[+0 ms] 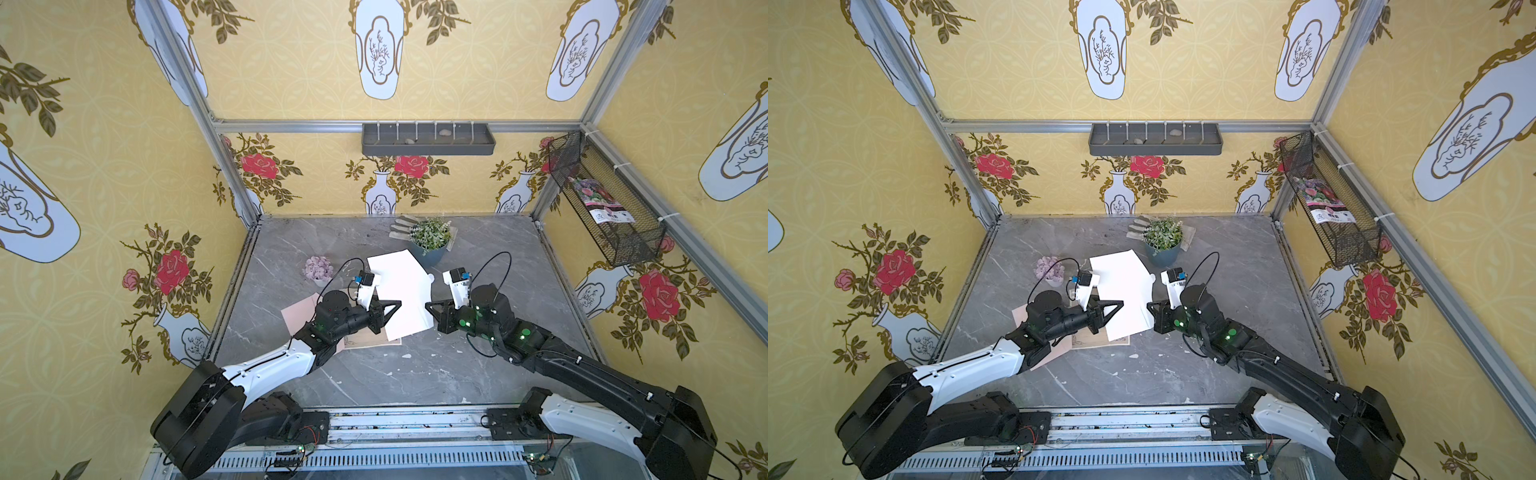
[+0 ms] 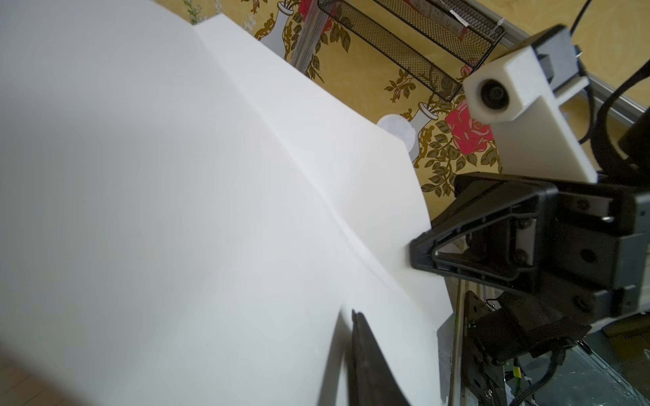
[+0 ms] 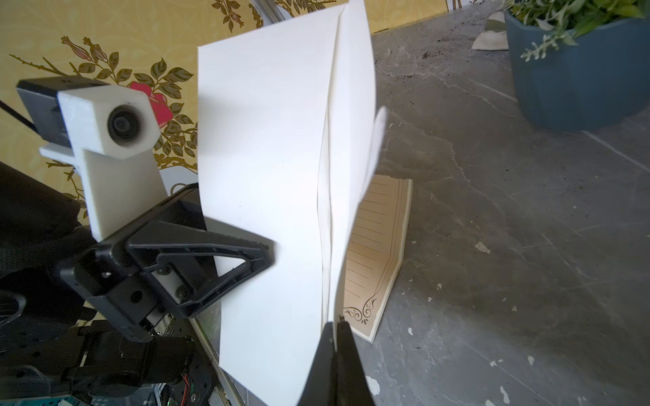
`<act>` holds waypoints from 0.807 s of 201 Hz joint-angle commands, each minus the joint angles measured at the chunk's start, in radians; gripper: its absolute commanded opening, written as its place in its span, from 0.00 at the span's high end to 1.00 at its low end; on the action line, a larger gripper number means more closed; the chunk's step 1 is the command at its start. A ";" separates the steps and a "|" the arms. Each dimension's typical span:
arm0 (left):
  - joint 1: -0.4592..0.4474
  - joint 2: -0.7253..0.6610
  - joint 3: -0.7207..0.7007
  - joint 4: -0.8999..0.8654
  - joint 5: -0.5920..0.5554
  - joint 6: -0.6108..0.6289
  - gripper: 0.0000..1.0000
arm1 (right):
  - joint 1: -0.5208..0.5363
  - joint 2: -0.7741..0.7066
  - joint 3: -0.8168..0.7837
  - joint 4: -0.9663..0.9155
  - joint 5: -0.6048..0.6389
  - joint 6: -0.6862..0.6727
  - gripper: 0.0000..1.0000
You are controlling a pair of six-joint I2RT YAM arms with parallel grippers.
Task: Take the letter paper out of the envelope
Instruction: Pick up the envelope from the center of the board.
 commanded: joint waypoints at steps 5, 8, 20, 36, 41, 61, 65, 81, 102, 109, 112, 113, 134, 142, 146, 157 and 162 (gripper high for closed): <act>0.000 -0.006 -0.006 0.017 -0.014 0.009 0.99 | 0.002 -0.008 0.009 0.028 0.002 0.002 1.00; 0.000 -0.006 -0.006 0.015 -0.015 0.009 1.00 | 0.001 -0.010 0.009 0.027 0.003 0.002 1.00; 0.000 -0.008 -0.006 0.015 -0.013 0.009 1.00 | 0.002 -0.016 0.010 0.019 0.009 0.003 1.00; 0.000 -0.006 -0.009 0.023 -0.008 0.011 1.00 | 0.002 -0.027 0.012 0.002 0.020 0.001 1.00; 0.000 -0.006 -0.011 0.030 -0.007 0.008 1.00 | 0.001 -0.030 0.016 -0.002 0.022 -0.001 1.00; 0.000 -0.006 -0.017 0.040 -0.005 0.008 1.00 | 0.001 -0.045 0.026 -0.033 0.036 -0.008 1.00; 0.000 -0.006 -0.017 0.040 -0.005 0.007 1.00 | 0.001 -0.048 0.027 -0.040 0.038 -0.008 1.00; 0.000 -0.006 -0.018 0.040 -0.011 0.009 1.00 | 0.002 -0.060 0.036 -0.074 0.056 -0.011 1.00; 0.000 -0.007 -0.018 0.036 -0.017 0.009 1.00 | 0.002 -0.089 0.048 -0.134 0.092 -0.019 1.00; 0.000 -0.008 -0.017 0.035 -0.019 0.009 1.00 | 0.001 -0.104 0.054 -0.161 0.111 -0.022 0.97; 0.000 -0.007 -0.018 0.035 -0.019 0.009 1.00 | 0.002 -0.110 0.056 -0.171 0.120 -0.024 0.94; 0.000 -0.007 -0.018 0.035 -0.019 0.009 1.00 | 0.001 -0.113 0.056 -0.176 0.123 -0.024 0.93; 0.000 -0.008 -0.018 0.033 -0.023 0.008 1.00 | 0.001 -0.161 0.066 -0.262 0.206 -0.027 0.76; 0.000 -0.007 -0.018 0.031 -0.024 0.007 1.00 | 0.002 -0.174 0.070 -0.287 0.227 -0.023 0.74; 0.000 -0.007 -0.019 0.031 -0.025 0.009 1.00 | 0.002 -0.181 0.072 -0.297 0.233 -0.020 0.74; 0.000 -0.007 -0.019 0.030 -0.027 0.009 1.00 | 0.002 -0.198 0.073 -0.304 0.234 -0.019 0.73; 0.000 -0.007 -0.018 0.030 -0.027 0.009 1.00 | 0.001 -0.204 0.072 -0.299 0.225 -0.016 0.73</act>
